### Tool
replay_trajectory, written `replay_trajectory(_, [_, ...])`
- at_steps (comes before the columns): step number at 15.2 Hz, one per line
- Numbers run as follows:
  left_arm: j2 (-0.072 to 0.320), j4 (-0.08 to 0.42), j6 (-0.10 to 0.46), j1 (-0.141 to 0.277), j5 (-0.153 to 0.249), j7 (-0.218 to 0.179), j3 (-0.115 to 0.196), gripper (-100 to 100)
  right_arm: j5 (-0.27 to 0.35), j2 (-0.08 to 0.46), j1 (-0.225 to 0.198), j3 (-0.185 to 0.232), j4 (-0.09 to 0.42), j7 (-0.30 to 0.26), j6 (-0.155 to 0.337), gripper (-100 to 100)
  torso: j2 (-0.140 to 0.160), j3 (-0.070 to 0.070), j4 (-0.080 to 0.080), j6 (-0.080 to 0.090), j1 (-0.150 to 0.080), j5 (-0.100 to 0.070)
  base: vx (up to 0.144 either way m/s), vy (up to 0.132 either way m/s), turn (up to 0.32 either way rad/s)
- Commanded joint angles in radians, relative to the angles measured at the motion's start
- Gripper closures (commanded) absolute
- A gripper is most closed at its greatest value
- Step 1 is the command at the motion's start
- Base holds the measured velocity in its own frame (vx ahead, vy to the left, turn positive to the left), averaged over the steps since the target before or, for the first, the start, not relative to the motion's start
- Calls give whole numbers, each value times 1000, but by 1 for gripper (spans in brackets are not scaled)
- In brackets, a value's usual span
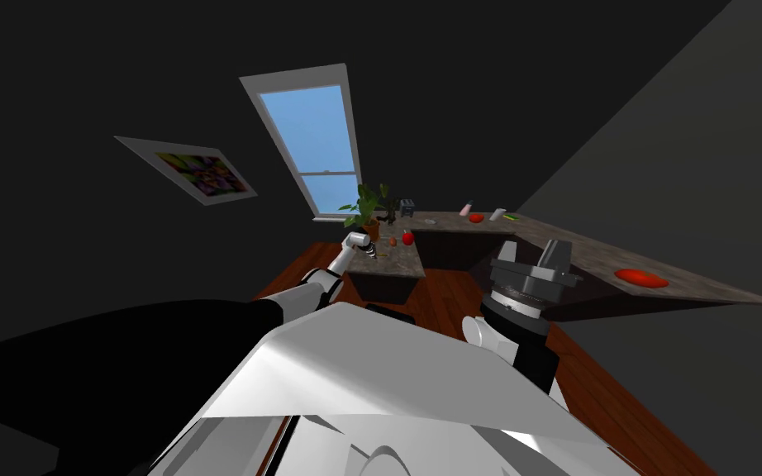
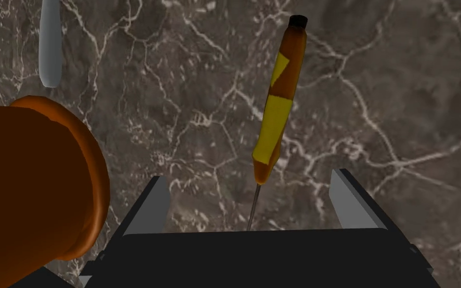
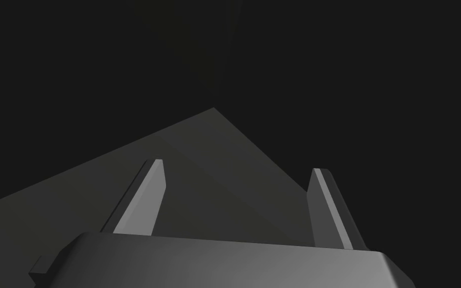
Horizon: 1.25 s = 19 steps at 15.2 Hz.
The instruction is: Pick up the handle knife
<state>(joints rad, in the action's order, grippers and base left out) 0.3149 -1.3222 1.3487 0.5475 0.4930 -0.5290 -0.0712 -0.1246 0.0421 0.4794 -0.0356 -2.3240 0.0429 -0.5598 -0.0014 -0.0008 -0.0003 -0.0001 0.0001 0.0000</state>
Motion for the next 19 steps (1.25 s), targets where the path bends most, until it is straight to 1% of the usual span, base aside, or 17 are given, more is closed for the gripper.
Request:
replay_trajectory(1, [-1,31,50,28,10,-9,-3,-100,0,0,0,0,0,0,0,0,0,0,0,0,0,0,21,8,-25])
replay_trajectory(2, [-1,31,51,28,10,-9,-3,-100,0,0,0,0,0,0,0,0,0,0,0,0,0,0,18,8,-21])
replay_trajectory(5, [-3,57,97,54,19,-18,-6,-100,0,0,0,0,0,0,0,0,0,0,0,0,0,0,13,8,-16])
replay_trajectory(6, [-1,43,81,42,17,-15,-4,-100,0,0,0,0,0,0,0,0,0,0,0,0,0,0,7,5,-8])
replay_trajectory(7, [-11,69,55,34,8,-4,-3,-100,0,0,0,0,0,0,0,0,1,0,0,0,0,0,17,-5,-21])
replay_trajectory(10, [-20,93,23,24,0,8,-2,-100,0,0,0,0,0,0,0,0,0,0,0,0,-1,0,29,-15,-23])
replay_trajectory(11, [-15,77,43,26,4,1,-2,-100,0,0,0,0,0,0,0,0,-1,0,0,0,-1,0,19,-11,-4])
replay_trajectory(12, [-16,78,38,25,3,3,-3,100,0,0,0,0,0,0,0,0,0,0,0,0,-1,0,7,-4,1])
replay_trajectory(16, [-16,78,38,25,4,3,-3,100,0,0,0,0,0,0,0,0,0,0,0,0,0,0,0,0,0])
replay_trajectory(17, [-7,59,68,38,12,-9,-4,100,0,0,0,0,0,0,0,0,0,0,0,0,0,0,-17,8,24])
replay_trajectory(18, [-3,50,80,42,16,-14,-4,100,0,0,0,0,0,0,0,0,1,0,0,-1,0,0,-33,17,36])
replay_trajectory(19, [-10,59,60,34,9,-7,-5,100,0,0,0,0,0,0,0,0,2,1,0,-1,1,0,-19,11,11])
